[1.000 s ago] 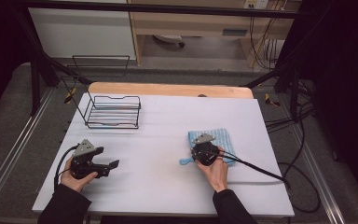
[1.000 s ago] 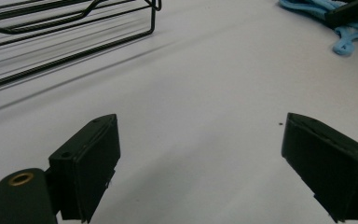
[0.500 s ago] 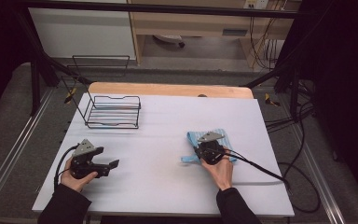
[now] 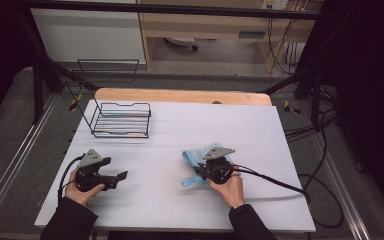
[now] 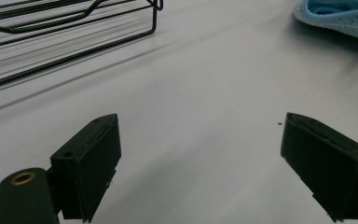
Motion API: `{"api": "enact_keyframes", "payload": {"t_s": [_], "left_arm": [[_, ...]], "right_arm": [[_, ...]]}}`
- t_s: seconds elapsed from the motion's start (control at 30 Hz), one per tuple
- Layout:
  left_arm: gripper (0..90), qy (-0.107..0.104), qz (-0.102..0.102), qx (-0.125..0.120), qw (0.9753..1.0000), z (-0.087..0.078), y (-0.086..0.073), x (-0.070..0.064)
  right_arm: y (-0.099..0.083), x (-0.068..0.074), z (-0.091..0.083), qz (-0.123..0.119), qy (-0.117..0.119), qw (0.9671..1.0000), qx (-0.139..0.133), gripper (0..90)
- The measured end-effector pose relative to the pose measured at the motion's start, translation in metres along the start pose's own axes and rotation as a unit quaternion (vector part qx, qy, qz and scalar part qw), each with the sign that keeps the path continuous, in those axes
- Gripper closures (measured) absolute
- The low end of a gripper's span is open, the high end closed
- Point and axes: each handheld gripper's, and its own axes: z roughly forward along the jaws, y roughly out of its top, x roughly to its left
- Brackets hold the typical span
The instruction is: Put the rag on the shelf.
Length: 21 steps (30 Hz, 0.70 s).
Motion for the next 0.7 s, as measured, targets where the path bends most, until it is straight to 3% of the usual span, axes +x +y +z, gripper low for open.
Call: {"api": "enact_keyframes", "payload": {"t_s": [0.27, 0.7], "left_arm": [[12.0, -0.001, -0.001, 0.0, 1.0, 0.0, 0.0, 0.0], [12.0, -0.002, -0.003, 0.001, 1.0, 0.001, 0.0, 0.0]], "right_arm": [[0.005, 0.022, 0.008, -0.021, 0.039, 0.999, -0.002, 81.2], [0.008, 0.054, 0.023, -0.046, 0.09, 0.9949, 0.003, 81.1]]}}
